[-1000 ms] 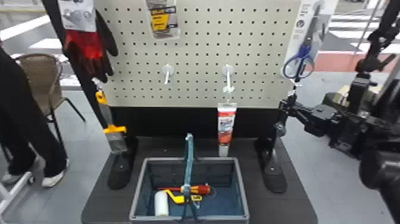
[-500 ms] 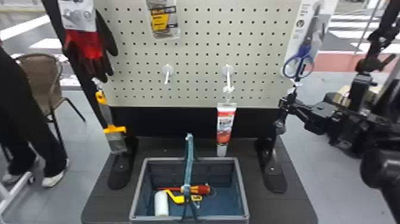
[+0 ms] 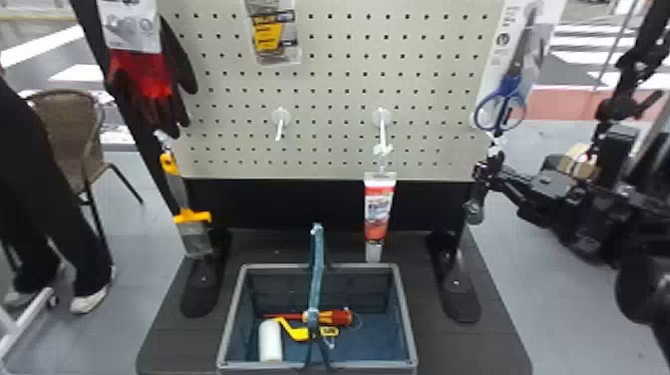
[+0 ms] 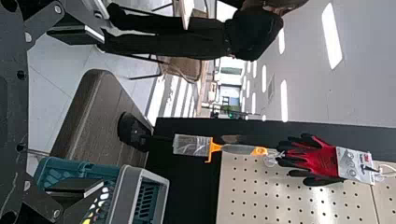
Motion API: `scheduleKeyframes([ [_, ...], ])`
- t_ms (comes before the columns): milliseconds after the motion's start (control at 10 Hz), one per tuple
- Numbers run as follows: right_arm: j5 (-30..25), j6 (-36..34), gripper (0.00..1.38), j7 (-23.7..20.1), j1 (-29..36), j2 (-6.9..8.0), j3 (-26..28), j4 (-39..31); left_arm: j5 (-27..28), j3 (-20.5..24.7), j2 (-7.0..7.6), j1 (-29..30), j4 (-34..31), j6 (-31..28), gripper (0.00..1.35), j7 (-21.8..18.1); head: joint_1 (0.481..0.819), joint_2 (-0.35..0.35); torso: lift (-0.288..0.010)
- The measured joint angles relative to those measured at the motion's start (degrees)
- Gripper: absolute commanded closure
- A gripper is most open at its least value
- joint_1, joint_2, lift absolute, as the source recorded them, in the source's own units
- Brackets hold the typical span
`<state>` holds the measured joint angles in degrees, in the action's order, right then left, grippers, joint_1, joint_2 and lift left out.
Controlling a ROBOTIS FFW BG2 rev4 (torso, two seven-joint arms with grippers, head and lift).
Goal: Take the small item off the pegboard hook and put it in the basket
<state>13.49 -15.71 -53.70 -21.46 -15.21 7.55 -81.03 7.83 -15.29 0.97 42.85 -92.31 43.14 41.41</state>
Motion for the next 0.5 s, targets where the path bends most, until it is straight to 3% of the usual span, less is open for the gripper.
scheduleKeyframes([
  [300, 0.8, -0.8, 1.20, 0.4, 3.7, -0.07, 2.0, -4.9, 0.0, -0.2, 0.05, -0.1, 0.0, -0.2, 0.22, 0.0, 0.549, 0.000, -0.100],
  [500, 3.9, -0.8, 1.20, 5.7, 10.2, 0.48, 3.6, -12.7, -0.1, -0.3, 0.10, -0.1, 0.0, -0.3, 0.22, 0.0, 0.549, 0.000, -0.100],
])
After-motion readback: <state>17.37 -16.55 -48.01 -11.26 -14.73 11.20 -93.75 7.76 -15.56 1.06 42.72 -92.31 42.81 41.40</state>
